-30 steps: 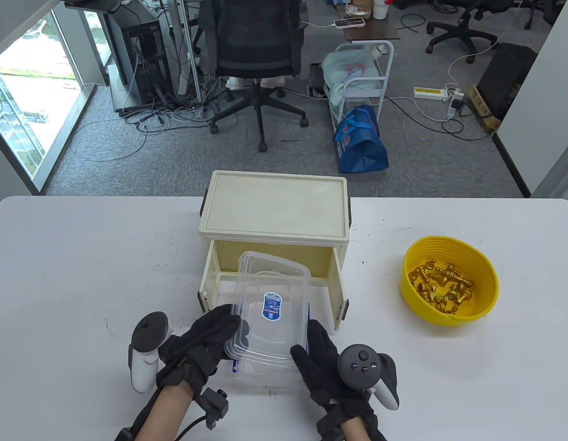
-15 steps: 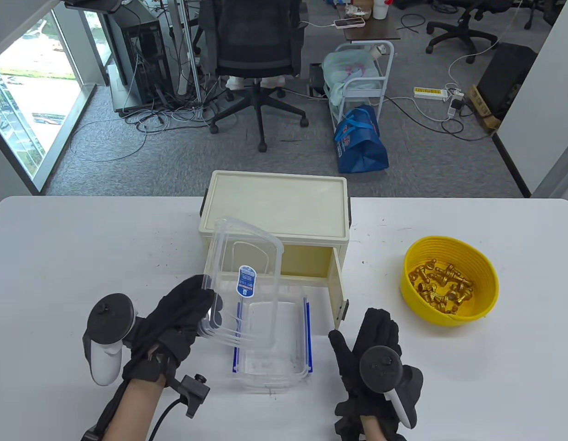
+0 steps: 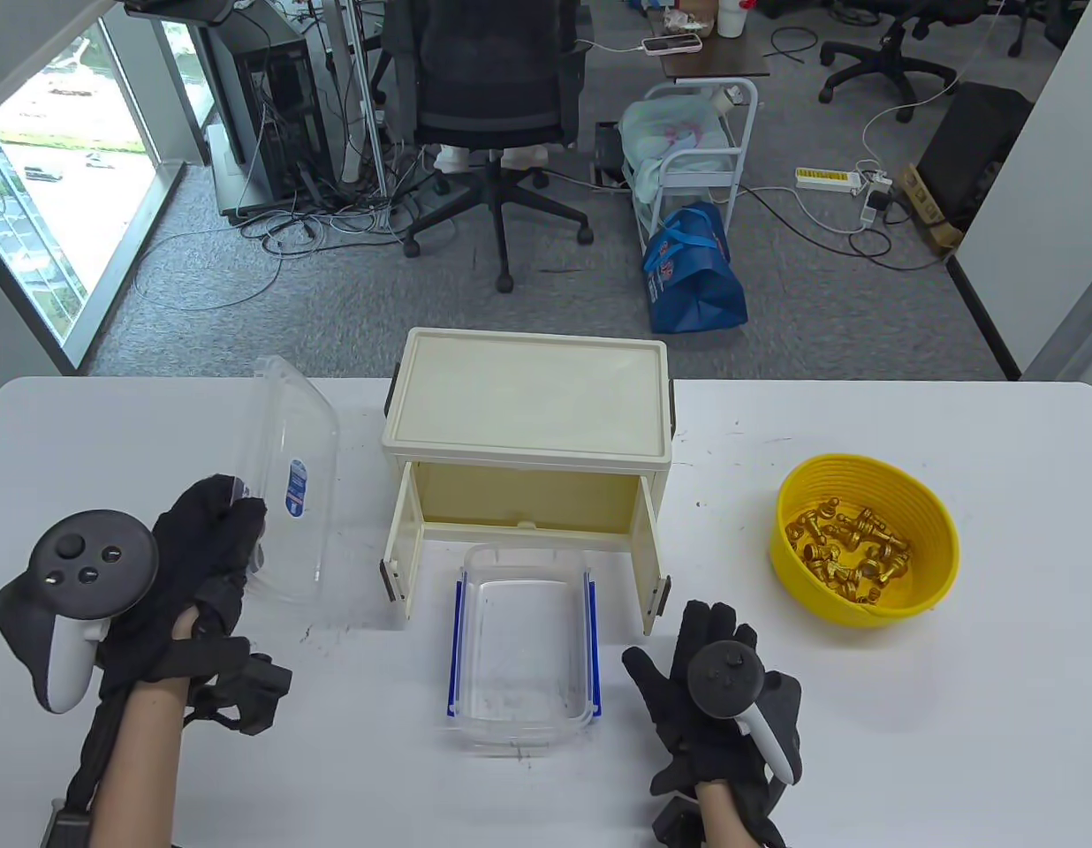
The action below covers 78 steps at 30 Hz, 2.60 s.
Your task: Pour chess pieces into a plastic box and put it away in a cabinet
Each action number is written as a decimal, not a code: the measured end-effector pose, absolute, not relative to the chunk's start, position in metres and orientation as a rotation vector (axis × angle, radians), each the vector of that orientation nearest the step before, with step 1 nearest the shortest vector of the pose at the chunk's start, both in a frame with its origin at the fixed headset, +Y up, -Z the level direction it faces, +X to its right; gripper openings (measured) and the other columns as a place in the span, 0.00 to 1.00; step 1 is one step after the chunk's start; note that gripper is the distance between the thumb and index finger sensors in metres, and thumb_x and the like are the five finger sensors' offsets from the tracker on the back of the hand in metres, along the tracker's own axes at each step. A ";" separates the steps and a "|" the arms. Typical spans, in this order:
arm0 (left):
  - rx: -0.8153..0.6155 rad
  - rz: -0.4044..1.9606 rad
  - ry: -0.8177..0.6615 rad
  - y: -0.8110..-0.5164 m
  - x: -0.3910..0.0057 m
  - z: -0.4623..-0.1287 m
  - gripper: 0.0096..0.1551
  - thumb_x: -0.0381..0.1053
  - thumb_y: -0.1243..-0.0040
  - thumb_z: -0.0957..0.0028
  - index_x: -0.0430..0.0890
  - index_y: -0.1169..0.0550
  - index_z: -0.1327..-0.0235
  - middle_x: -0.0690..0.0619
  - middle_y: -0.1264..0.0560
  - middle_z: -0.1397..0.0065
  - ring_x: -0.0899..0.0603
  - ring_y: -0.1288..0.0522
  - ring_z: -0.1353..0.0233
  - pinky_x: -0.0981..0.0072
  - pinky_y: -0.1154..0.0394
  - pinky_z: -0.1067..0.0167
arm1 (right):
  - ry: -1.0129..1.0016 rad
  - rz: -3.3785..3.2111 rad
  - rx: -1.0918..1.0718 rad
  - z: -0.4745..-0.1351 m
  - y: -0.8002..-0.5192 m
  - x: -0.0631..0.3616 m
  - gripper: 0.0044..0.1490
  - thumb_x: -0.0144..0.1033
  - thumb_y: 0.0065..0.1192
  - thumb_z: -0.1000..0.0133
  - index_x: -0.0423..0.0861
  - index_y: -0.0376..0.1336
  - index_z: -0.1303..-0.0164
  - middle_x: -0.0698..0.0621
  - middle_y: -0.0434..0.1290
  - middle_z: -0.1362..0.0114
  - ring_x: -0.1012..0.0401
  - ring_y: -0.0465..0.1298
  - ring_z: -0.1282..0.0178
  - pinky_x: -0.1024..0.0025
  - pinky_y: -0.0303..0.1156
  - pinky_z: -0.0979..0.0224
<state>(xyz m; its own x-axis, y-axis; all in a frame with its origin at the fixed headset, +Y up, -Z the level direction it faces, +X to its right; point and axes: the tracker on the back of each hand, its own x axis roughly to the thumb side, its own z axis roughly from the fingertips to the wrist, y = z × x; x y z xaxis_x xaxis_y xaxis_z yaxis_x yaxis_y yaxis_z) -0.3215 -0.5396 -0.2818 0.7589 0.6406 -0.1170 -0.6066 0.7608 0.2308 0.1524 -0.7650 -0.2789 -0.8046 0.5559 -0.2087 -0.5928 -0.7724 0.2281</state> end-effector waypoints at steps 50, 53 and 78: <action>0.029 -0.093 0.268 -0.683 -0.302 -0.351 0.39 0.63 0.56 0.28 0.43 0.37 0.10 0.38 0.31 0.16 0.33 0.27 0.23 0.41 0.24 0.32 | 0.369 2.522 -0.119 -0.277 -0.759 0.148 0.59 0.67 0.50 0.39 0.47 0.32 0.12 0.40 0.30 0.09 0.35 0.33 0.12 0.27 0.36 0.22; 0.102 0.051 0.181 -0.659 -0.292 -0.336 0.40 0.63 0.58 0.27 0.42 0.39 0.09 0.36 0.33 0.14 0.31 0.29 0.21 0.38 0.26 0.30 | 0.368 2.532 -0.107 -0.276 -0.758 0.147 0.59 0.67 0.50 0.39 0.47 0.32 0.12 0.39 0.30 0.10 0.35 0.33 0.13 0.27 0.36 0.22; -0.024 0.601 -0.145 -0.764 -0.262 -0.287 0.57 0.74 0.61 0.32 0.35 0.54 0.06 0.29 0.52 0.08 0.19 0.52 0.15 0.23 0.44 0.27 | 0.175 2.243 -0.108 -0.274 -0.726 0.180 0.57 0.66 0.48 0.37 0.42 0.35 0.12 0.36 0.36 0.10 0.35 0.39 0.13 0.30 0.43 0.21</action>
<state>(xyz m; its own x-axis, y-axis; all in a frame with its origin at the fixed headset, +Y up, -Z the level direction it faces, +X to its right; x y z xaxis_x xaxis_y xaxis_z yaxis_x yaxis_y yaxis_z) -0.2624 -0.7643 -0.2871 0.8148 0.5654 0.1286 -0.5620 0.8246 -0.0644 0.1804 -0.7261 -0.2736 -0.6260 0.7675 -0.1382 -0.7796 -0.6199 0.0889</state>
